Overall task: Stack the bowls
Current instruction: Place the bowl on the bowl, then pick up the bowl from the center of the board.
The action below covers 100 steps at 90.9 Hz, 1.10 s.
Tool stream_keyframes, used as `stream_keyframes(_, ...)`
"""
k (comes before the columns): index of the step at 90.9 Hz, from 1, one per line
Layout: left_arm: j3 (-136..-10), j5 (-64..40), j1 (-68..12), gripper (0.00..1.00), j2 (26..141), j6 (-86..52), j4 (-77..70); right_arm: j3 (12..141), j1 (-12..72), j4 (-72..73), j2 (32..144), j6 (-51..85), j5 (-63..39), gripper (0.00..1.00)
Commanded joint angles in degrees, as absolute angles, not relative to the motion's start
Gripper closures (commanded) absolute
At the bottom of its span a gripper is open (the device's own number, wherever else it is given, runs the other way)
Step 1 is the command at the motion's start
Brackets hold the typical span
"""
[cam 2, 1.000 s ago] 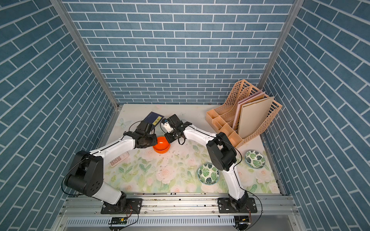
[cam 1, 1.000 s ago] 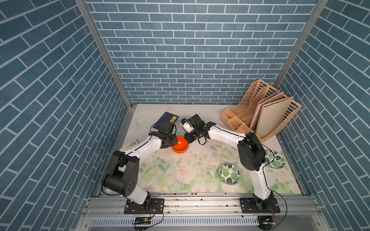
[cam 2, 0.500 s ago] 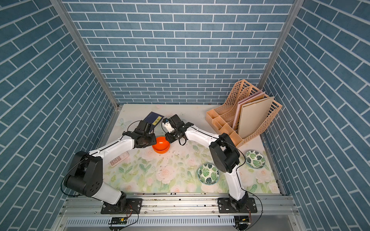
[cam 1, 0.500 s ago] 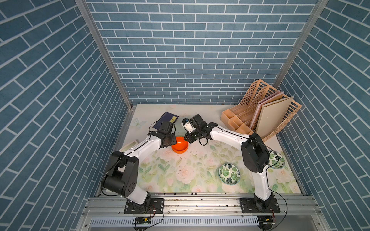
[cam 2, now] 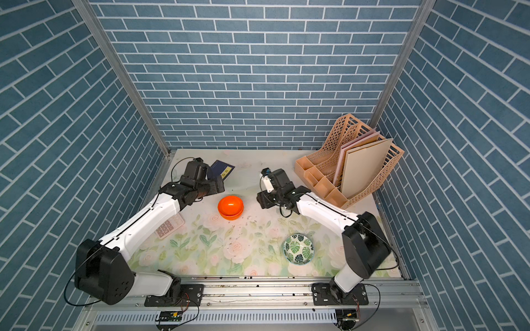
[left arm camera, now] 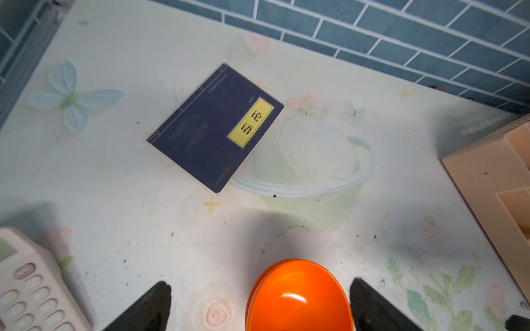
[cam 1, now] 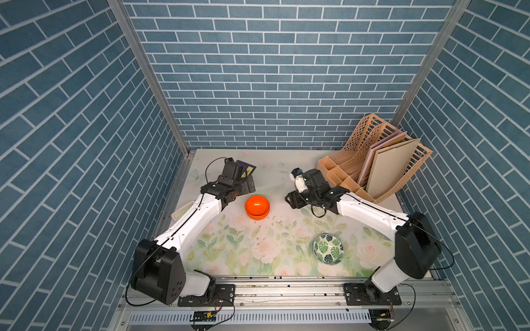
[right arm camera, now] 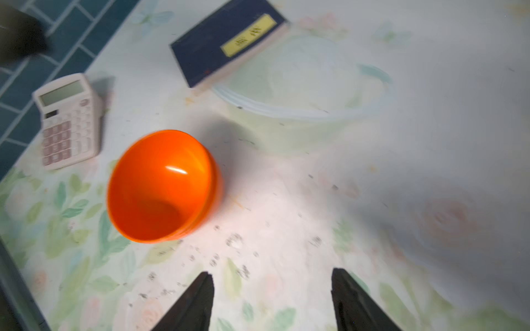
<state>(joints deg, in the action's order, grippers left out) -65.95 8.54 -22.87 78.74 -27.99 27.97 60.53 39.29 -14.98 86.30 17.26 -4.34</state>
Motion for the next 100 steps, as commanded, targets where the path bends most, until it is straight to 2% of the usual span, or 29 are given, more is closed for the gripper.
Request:
stream_keyframes(1,-69.6,12.3,-28.6,0.00,79.0,-26.4,32.2,53.7,36.4,-19.5,77.7,25.0,3.1,0.29)
stream_keyframes(20,-73.7,13.2,-36.0,0.00,83.2,-26.6,32.0,45.5,35.1,-31.0,67.5,33.7,7.3,0.29)
stream_keyframes(40,-74.4,12.9,-36.9,0.01,86.4,-26.5,30.4,40.9,35.6,-39.7,58.1,44.2,7.2,0.30)
stream_keyframes(56,-73.2,12.3,-36.9,0.00,87.4,-26.2,29.1,40.2,37.3,-47.4,56.7,48.5,6.4,0.30)
stream_keyframes(91,-72.1,10.8,-36.8,0.00,86.8,-26.4,27.2,32.8,38.1,-45.4,56.2,52.3,2.9,0.31)
stream_keyframes(96,-72.5,11.1,-36.8,0.00,86.7,-26.2,27.5,31.6,38.1,-43.2,56.3,52.3,2.5,0.34)
stream_keyframes(100,-72.8,11.2,-36.7,0.00,86.6,-26.1,27.7,30.7,38.1,-41.2,56.2,52.4,2.2,0.40)
